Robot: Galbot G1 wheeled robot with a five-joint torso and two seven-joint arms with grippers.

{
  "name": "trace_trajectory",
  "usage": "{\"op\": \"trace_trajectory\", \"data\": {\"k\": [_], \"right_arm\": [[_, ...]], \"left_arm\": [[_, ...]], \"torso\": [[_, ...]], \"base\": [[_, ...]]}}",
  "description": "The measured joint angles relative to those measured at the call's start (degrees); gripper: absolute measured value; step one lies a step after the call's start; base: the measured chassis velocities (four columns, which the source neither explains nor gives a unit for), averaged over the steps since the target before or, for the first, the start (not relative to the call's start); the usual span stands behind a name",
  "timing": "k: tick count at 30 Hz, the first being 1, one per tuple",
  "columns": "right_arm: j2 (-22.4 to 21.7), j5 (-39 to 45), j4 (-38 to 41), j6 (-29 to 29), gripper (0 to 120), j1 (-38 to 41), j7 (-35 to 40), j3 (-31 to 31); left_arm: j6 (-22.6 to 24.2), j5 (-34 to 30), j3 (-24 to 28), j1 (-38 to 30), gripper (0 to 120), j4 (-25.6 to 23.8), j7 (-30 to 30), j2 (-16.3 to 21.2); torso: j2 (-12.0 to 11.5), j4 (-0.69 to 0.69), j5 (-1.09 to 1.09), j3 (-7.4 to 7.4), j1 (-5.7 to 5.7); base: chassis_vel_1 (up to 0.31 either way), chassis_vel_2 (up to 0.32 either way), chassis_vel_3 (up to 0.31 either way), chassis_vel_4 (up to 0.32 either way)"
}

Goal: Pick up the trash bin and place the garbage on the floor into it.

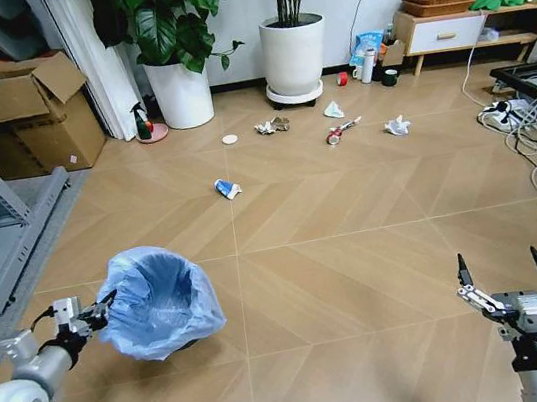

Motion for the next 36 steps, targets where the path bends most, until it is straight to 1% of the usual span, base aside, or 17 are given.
{"op": "trace_trajectory", "data": {"k": [4,8,13,24,36], "right_arm": [[0.06,1.32,-0.03,0.23,100,0.0,0.45,-0.89],[0.34,2.67,0.05,-0.56,100,0.5,0.45,-0.78],[0.39,3.35,0.0,-0.82,100,0.6,0.08,-0.66],[0.01,3.53,-0.37,0.5,100,0.31,-1.01,-0.44],[-0.55,3.73,-0.72,1.3,100,0.37,-1.24,-0.23]], "left_arm": [[-1.01,0.17,-2.21,2.46,0,-3.49,-0.59,-0.55],[-1.26,0.12,-3.46,3.31,0,-5.08,-0.54,-0.85],[-1.65,0.48,-3.81,3.96,0,-5.05,-0.22,-1.3],[-2.08,1.2,-3.62,5.24,0,-5.04,0.11,-2.08],[-2.08,1.24,-3.61,5.43,0,-5.07,0.03,-2.04]], "torso": [[0.0,0.0,0.0,0.0,0.0],[0.0,0.0,0.01,0.0,0.0],[0.0,0.0,0.01,0.0,0.0],[0.0,0.0,0.0,-0.01,-0.01],[0.0,-0.01,0.01,0.01,0.01]], "base": [[0.0,0.0,0.0,0.0],[0.0,0.0,0.0,0.0],[0.0,0.0,0.0,0.0],[-0.015,0.013,0.012,-0.017],[-0.151,0.144,0.144,-0.137]]}}
